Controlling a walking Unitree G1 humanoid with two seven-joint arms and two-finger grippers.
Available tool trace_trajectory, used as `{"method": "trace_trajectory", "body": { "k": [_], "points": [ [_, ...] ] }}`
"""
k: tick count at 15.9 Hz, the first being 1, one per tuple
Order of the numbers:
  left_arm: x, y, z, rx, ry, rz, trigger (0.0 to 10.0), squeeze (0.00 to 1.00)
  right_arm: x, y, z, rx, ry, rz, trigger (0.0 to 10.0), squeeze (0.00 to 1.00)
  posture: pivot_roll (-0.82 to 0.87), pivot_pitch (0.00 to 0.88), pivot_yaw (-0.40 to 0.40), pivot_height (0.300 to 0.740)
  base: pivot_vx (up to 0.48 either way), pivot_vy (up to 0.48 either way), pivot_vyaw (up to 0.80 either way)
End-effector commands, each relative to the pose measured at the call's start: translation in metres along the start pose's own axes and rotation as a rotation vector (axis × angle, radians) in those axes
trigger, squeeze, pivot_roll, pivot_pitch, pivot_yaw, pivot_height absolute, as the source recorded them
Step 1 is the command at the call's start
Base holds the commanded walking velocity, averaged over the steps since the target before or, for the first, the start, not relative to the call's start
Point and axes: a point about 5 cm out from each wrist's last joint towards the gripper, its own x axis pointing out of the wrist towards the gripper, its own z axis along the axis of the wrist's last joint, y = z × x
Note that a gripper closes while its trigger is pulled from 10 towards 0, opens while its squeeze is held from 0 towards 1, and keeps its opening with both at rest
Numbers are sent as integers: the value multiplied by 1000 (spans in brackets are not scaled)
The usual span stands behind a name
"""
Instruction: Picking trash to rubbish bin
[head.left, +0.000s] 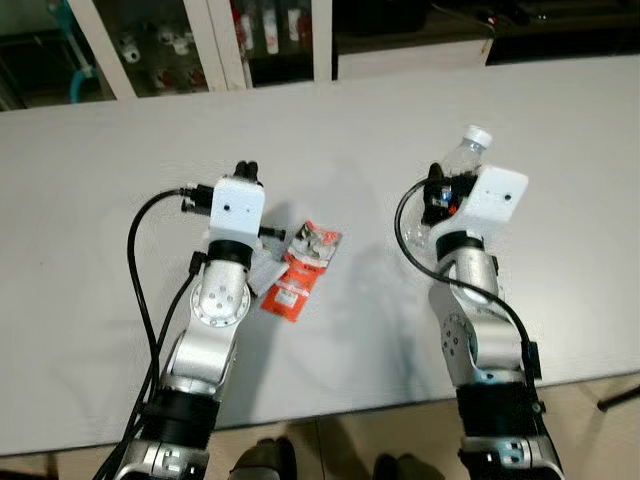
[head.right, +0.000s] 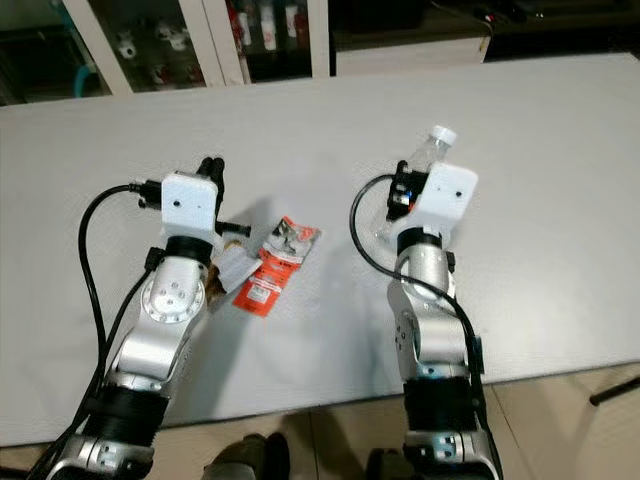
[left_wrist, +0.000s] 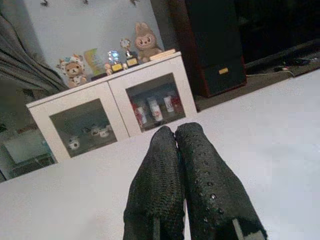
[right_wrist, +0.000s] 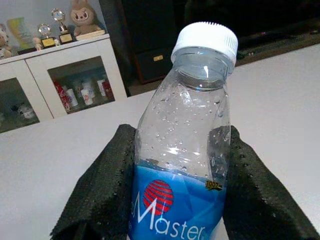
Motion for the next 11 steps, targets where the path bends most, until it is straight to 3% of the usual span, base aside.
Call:
{"method": "trace_trajectory", "body": {
  "k": [1, 11],
  "points": [
    [-1, -2, -4, 15, 22, -13, 10000, 0, 0, 6, 1, 20, 1, 25, 10000, 0, -7, 134, 78, 720, -319, 0, 0],
    [1, -2, -2, 15, 21, -24, 10000, 0, -2, 7, -4, 15, 18, 35, 10000, 0, -16, 120, 87, 720, -375, 0, 0]
  ]
}}
